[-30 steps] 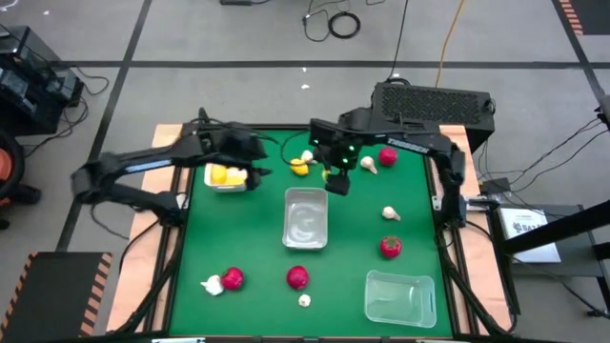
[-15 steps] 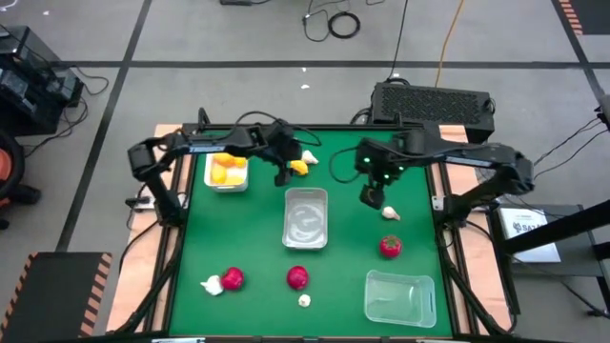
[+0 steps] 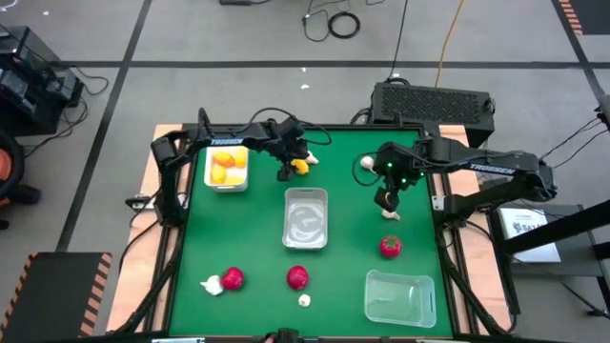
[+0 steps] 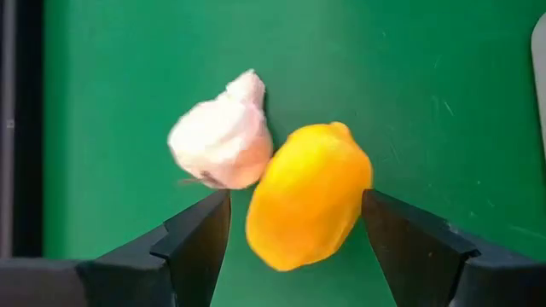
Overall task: Sort produce into baskets
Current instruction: Put the lemon into the white bin
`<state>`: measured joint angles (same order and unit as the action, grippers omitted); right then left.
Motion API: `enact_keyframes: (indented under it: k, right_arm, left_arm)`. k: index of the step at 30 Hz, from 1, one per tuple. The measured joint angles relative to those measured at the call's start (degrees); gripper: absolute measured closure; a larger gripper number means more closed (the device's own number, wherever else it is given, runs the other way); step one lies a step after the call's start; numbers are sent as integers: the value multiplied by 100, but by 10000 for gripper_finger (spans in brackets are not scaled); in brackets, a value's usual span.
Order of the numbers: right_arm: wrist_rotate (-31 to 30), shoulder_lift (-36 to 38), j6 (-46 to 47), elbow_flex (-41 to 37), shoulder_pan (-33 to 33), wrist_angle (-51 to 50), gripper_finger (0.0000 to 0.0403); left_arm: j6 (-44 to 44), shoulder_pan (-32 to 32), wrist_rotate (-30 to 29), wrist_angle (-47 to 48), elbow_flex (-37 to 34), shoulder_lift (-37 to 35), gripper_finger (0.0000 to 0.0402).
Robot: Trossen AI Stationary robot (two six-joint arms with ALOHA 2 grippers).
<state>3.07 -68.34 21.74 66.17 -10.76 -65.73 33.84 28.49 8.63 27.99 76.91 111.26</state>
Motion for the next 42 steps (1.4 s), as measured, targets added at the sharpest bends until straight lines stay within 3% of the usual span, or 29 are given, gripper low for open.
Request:
enact_keyframes:
  k: [16, 28, 34, 42]
  right_arm:
    - [-2, 4, -102, 0, 0, 45, 101]
    - [-1, 4, 112, 0, 0, 130, 101]
    - [2, 2, 450, 0, -1, 130, 101]
    - [-15, 2, 461, 0, -9, 318, 101]
  left_arm:
    - [254, -87, -167, 177, 23, 320, 131]
    - [-202, -87, -165, 158, 23, 302, 205]
    - [-575, -84, -163, 599, 17, -211, 210]
    - [-1239, 149, -175, 1777, -134, -1456, 211]
